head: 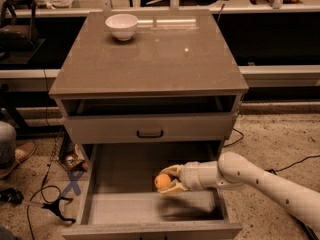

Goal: Pick orange from middle drawer and place on counter

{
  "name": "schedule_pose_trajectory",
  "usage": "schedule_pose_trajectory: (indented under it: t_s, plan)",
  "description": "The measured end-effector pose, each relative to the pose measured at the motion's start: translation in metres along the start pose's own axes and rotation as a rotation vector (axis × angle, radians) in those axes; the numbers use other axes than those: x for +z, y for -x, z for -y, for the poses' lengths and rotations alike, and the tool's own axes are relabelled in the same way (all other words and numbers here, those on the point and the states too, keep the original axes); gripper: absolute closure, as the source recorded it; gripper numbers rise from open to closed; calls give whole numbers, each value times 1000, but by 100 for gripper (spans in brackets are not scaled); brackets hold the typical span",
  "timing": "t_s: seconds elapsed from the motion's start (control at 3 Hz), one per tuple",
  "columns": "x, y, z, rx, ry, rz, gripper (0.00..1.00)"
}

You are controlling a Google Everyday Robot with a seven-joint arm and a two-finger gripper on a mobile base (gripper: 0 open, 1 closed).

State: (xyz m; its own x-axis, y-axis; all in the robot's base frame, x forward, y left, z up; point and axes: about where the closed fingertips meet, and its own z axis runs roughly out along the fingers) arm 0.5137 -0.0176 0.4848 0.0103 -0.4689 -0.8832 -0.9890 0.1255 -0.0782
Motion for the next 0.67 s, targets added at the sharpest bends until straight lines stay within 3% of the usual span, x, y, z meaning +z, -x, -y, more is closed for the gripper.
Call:
schedule_pose_trajectory:
  t_s: [0.67]
  plan:
    - [-13,4,2,11,-7,13,100]
